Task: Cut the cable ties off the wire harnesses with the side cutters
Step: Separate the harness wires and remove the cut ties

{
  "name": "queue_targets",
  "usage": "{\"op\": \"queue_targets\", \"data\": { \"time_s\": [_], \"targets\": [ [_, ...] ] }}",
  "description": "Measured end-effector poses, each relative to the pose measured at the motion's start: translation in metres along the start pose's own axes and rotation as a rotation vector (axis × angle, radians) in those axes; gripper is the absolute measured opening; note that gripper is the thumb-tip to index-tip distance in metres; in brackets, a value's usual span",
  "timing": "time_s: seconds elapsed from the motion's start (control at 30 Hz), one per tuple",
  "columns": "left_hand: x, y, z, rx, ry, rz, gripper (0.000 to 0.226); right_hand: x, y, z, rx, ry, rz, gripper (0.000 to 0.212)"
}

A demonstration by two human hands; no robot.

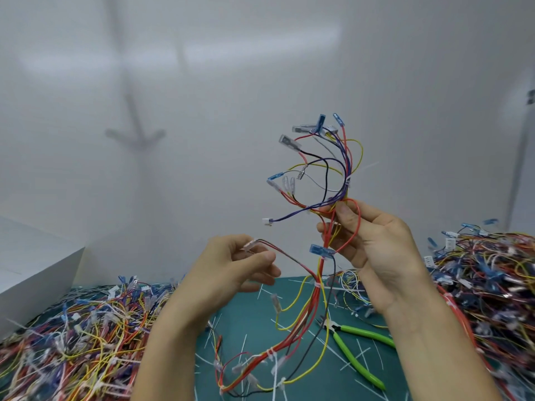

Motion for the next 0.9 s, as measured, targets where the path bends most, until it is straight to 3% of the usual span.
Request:
{"op": "queue_targets", "data": {
  "time_s": [0.2,0.4,0.7,0.9],
  "targets": [
    [0.004,-0.027,0.013,-0.255,0.062,0.269,0.040,-0.002,0.011,-0.002,0.006,0.012,-0.080,0.027],
    [0.013,-0.051,0.015,-0.324,0.021,0.464,0.030,-0.001,0.024,-0.001,0.018,0.045,-0.194,0.021],
    [0.008,-0.047,0.017,-0.242,-0.005,0.435,0.034,0.003,0.050,-0.017,-0.077,-0.011,-0.410,0.019],
    [0.006,-0.023,0.026,-0.322,-0.065,0.403,0.012,0.001,0.057,-0.033,-0.115,-0.114,-0.438,0.009]
  ]
}}
Point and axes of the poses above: each hand's wrist, its own x-axis away from the middle knuckle, its own y-axis out of the back of the hand, z = x × y, the point moved 10 cm from there along -x, towards the middle knuckle, and after that the axes turned 2 degrees about -x, right-handed, at the moved point
